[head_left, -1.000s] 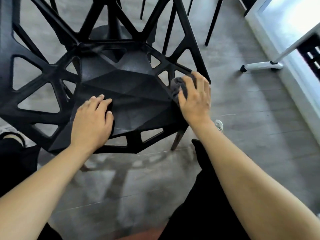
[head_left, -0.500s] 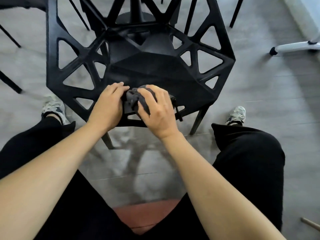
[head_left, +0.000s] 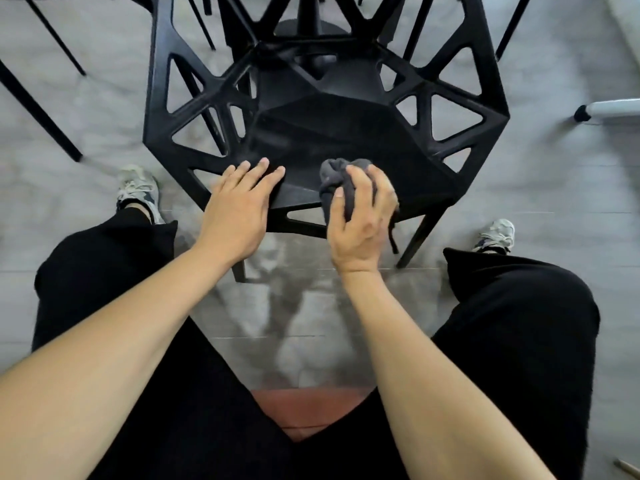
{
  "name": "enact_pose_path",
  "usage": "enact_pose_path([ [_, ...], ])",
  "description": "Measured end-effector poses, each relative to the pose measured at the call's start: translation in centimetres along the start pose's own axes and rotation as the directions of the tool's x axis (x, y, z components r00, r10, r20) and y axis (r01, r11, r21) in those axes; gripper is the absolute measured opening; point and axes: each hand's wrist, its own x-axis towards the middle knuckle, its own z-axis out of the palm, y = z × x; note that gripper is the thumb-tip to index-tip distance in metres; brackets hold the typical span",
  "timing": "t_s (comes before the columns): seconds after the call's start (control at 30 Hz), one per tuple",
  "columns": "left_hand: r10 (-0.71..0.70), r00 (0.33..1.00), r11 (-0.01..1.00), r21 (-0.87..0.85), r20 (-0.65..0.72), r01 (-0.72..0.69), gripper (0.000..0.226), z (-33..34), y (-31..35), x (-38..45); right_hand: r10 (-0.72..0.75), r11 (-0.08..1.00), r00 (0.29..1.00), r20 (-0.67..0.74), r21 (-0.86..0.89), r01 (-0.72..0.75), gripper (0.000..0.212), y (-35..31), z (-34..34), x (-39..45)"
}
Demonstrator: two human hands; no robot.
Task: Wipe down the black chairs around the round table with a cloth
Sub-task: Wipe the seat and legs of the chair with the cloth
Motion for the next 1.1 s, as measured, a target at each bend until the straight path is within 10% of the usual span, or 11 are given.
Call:
enact_pose_path([
  [0.27, 0.023, 0.998, 0.999, -0.029, 0.063, -0.021, 0.06, -0.6, -1.3, 0.2, -0.333, 0.939, 0.935, 0.118, -0.051, 0.341, 0.04, -1.4, 2.2, -1.9],
  [0.53, -0.047, 0.999, 0.948, -0.315, 0.011, 0.048, 0.051, -2.1, -0.7, 0.0, 0.254, 0.942, 0.956, -0.147, -0.189, -0.279, 0.036, 7.0, -4.4, 4.7],
  [0.67, -0.386, 0.84, 0.908, -0.321, -0.381, 0.271, 0.043, -5.3, -4.3, -0.1, 0.061, 0.989, 0.998, -0.025, -0.136, -0.063, 0.032, 3.0, -2.3, 2.1],
  [0.9, -0.612, 0.776, 0.749, -0.425, -0.149, 0.509, 0.03, -7.1, -9.8, 2.1, -0.246, 0.968, 0.925, 0.289, 0.016, 0.252, 0.037, -8.2, 5.4, -4.6],
  [1.1, -0.558, 0.818, 0.793, -0.384, -0.144, 0.473, 0.041, -7.8, -10.6, 2.0, -0.129, 0.992, 0.938, 0.322, 0.045, 0.12, 0.047, -15.0, 10.8, -5.2],
])
